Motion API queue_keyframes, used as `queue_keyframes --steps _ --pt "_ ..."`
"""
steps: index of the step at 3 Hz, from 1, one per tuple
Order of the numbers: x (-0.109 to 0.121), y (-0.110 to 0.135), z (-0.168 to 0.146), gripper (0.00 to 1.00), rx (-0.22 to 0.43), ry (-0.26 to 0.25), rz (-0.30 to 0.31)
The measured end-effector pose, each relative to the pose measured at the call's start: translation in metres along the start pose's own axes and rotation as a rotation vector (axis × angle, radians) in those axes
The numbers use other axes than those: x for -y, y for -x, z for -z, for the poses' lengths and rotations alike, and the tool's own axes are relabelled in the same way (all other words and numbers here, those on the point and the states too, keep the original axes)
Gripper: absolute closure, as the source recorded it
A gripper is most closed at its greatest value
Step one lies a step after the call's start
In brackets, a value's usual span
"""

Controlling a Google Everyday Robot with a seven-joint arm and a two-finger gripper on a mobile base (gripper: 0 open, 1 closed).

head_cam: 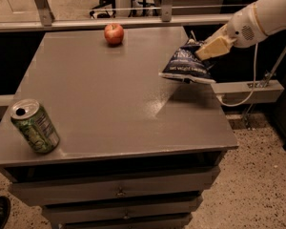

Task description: Move blue chip bag near apple

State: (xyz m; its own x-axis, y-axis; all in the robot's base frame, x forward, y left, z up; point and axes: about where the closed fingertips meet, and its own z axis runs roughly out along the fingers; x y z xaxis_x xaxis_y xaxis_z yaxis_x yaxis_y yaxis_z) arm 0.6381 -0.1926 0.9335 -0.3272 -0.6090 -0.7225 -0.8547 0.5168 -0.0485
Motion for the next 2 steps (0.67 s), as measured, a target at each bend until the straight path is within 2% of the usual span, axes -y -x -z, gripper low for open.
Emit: queue_keyframes --steps 1,2 --pt "0.026 0.029 -0.029 1.00 0.075 -0.002 0.011" --pt "0.066 0.078 -0.073 1.00 0.189 0.005 0.034"
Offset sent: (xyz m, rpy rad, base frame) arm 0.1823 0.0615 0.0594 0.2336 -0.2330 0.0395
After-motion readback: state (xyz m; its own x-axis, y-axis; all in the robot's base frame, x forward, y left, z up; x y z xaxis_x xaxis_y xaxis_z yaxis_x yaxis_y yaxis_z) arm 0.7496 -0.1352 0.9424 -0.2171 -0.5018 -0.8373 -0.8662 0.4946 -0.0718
